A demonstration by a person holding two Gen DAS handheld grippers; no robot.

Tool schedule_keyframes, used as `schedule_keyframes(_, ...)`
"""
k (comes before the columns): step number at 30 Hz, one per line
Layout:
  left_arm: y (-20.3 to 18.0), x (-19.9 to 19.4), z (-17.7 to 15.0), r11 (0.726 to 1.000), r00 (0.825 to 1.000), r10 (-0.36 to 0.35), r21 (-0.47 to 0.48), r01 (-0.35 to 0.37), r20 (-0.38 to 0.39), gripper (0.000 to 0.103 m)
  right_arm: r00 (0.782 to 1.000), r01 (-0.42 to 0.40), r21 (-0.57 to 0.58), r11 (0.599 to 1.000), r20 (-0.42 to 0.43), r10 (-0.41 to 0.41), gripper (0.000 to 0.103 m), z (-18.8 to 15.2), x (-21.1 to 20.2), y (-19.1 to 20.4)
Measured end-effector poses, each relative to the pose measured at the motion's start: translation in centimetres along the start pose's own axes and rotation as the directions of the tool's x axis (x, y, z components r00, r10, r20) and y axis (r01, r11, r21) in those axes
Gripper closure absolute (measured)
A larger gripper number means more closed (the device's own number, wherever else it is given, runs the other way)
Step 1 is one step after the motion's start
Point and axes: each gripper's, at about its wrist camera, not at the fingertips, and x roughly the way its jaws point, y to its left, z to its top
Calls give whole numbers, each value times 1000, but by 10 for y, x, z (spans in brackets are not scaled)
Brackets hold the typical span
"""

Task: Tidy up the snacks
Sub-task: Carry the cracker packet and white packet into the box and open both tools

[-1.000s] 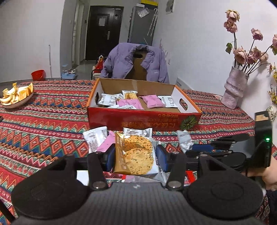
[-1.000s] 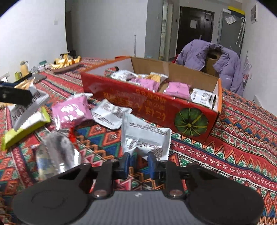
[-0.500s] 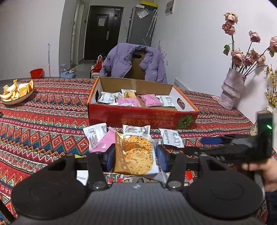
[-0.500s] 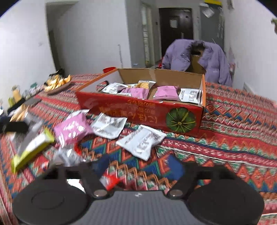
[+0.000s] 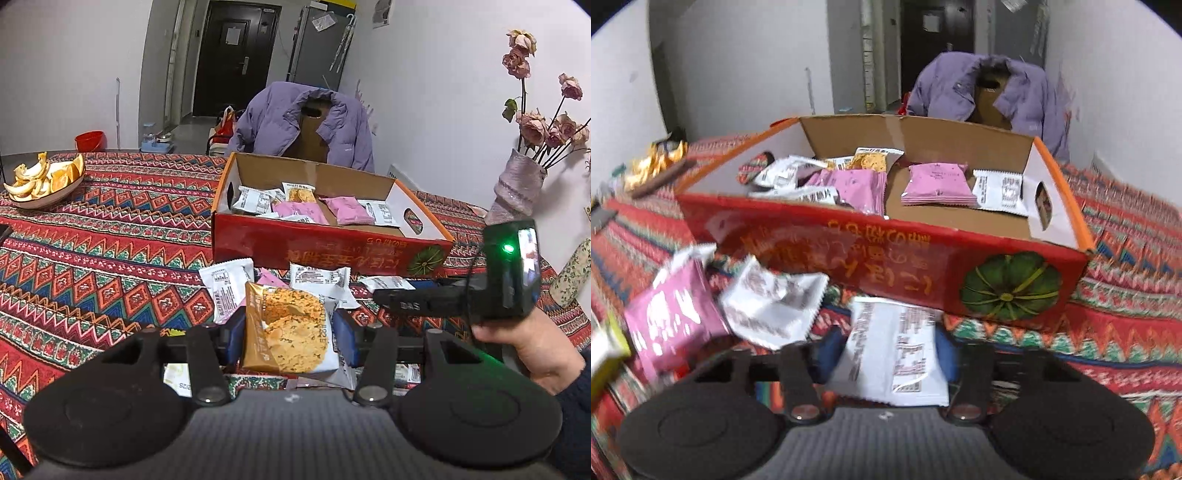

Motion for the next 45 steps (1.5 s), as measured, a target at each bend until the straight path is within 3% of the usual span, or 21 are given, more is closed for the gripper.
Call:
schedule_keyframes(4, -8, -1, -3, 1000, 1000, -26, 14, 26, -3, 53, 999, 35, -31, 999, 29, -34, 63, -12, -22, -4)
schedule_keyframes(15, -64, -26, -28, 988, 992, -123, 97, 123, -9, 53, 986, 38, 21, 999, 163, -41, 63, -82, -158, -10)
schedule_keyframes(26, -90, -38, -40, 984, 992, -125, 125, 125, -4, 53, 975, 39, 31, 999, 219, -45, 63, -111, -203, -23)
schedule_keyframes(31, -90, -27, -15, 983, 990, -138, 126, 136, 3, 53, 967, 16, 36, 999, 255, -25, 63, -93, -202, -30)
schedule_keyframes(34, -92, -18, 12, 981, 991, -122, 158, 112, 56, 53, 961, -14, 30, 999, 275, 6, 63, -70, -197, -38)
schedule_keyframes(37, -90, -2, 47, 979, 988, -124, 170, 108, 88, 53, 956, -41, 29, 999, 292, 31, 63, -35, -183, -52)
schedule_keyframes(38, -88, 7, 60, 979, 987, -136, 162, 121, 84, 53, 956, -44, 31, 999, 293, 33, 63, -12, -169, -61)
schedule_keyframes(41, -84, 34, 94, 975, 982, -176, 152, 164, 67, 53, 956, -46, 25, 999, 290, 36, 63, 15, -152, -69)
schedule_keyframes(45, -82, 86, 127, 977, 988, -151, 157, 143, 39, 53, 965, -63, 30, 998, 258, 53, 63, 62, -110, -81)
